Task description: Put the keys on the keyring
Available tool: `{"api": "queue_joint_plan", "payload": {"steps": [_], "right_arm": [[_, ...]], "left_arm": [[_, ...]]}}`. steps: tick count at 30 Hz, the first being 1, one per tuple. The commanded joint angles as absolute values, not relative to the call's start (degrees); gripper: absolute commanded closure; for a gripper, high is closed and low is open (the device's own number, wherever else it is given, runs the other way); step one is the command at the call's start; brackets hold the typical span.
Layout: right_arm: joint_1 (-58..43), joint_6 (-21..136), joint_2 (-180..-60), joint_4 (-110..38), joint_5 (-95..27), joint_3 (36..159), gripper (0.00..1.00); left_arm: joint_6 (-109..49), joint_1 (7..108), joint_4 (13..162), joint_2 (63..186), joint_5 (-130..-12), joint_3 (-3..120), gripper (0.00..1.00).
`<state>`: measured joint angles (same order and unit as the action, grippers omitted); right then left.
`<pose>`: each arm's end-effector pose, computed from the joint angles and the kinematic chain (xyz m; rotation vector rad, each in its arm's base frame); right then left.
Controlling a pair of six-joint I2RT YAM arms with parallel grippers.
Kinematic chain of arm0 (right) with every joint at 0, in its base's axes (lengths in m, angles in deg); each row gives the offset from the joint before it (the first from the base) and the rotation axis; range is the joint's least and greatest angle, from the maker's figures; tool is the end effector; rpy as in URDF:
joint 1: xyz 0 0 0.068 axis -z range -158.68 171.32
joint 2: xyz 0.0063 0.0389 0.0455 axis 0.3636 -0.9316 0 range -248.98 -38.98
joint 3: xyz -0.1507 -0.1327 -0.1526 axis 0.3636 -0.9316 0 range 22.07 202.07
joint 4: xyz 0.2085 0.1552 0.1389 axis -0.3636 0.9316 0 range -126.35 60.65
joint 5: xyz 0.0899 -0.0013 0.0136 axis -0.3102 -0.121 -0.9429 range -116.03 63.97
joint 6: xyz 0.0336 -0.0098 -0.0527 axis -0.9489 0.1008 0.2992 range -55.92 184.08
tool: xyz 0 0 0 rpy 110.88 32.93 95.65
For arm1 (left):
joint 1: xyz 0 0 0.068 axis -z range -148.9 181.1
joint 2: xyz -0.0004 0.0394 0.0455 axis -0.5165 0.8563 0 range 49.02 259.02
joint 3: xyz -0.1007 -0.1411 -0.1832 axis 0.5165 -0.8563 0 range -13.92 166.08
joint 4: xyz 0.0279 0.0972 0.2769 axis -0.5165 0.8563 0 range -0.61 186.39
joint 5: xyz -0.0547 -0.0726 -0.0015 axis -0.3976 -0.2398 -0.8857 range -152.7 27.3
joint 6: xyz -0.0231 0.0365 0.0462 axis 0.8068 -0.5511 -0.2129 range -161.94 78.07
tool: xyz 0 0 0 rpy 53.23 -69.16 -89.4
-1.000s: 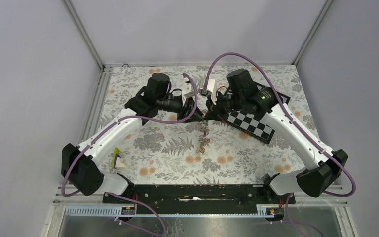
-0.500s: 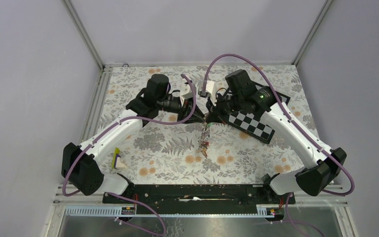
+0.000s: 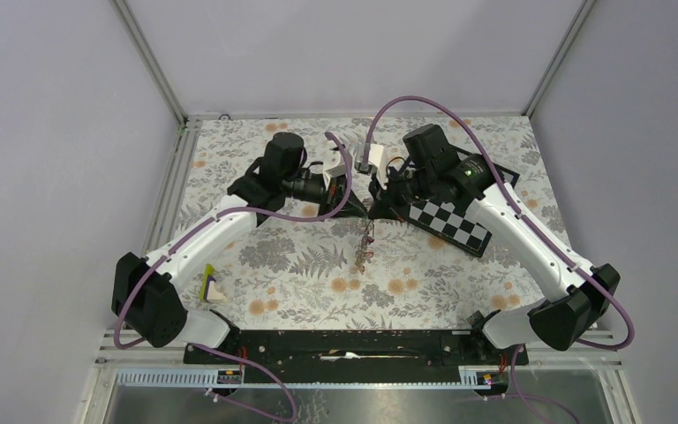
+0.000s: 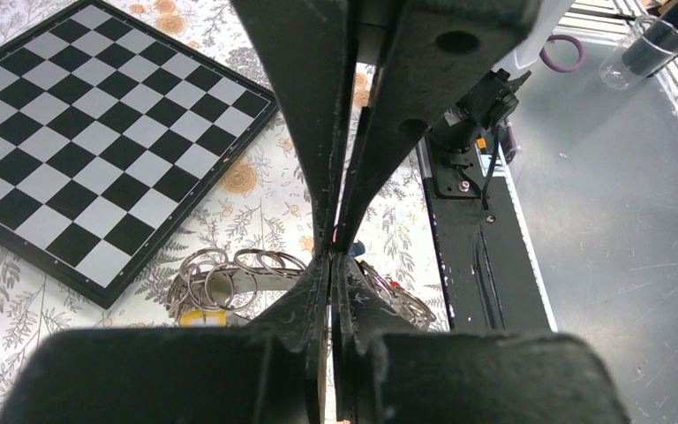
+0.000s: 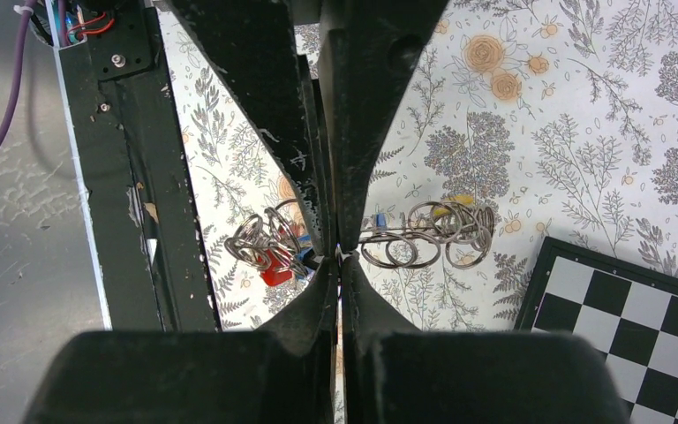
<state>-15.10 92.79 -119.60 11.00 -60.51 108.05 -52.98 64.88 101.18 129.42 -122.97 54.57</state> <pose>0.2562 0.2233 0.3625 -1.4659 1.7206 0.7603 0.2724 -0.2330 0.3142 1.3526 1.4414 -1.2898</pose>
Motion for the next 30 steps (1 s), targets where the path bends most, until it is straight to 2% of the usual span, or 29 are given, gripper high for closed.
{"api": "queue_joint_plan", "payload": {"steps": [1, 6, 9, 13, 18, 23, 26, 30], "right_arm": [[-15.59, 92.43, -118.13, 8.25, -63.45, 109.83, 1.0], [-13.63, 90.21, -115.95, 4.63, -65.36, 106.17, 0.99], [-10.47, 88.09, -113.74, 1.28, -68.95, 102.83, 0.89], [-8.99, 87.34, -111.57, -0.89, -71.38, 99.34, 0.8], [-8.0, 86.43, -110.56, -2.65, -73.41, 96.64, 0.78], [-7.82, 85.16, -110.46, -4.38, -74.82, 95.68, 0.89], [-7.77, 84.92, -111.25, -4.43, -75.52, 95.81, 0.99], [-7.86, 84.13, -111.64, -5.42, -75.94, 95.07, 1.0]], "left_arm": [[-52.2, 64.58, 97.43, 130.04, -125.42, 55.39, 1.0], [-48.06, 64.07, 94.13, 129.61, -127.48, 55.23, 1.0], [-43.04, 63.42, 89.88, 129.12, -129.63, 54.12, 1.0], [-37.55, 62.94, 84.43, 128.96, -131.48, 52.7, 1.0], [-33.47, 62.61, 79.94, 129.09, -132.47, 51.64, 1.0], [-30.78, 62.57, 76.53, 129.48, -132.83, 51.11, 1.0], [-29.37, 62.47, 74.85, 129.61, -133.22, 51.04, 1.0], [-25.39, 62.31, 69.9, 129.62, -134.17, 49.9, 1.0]]}}
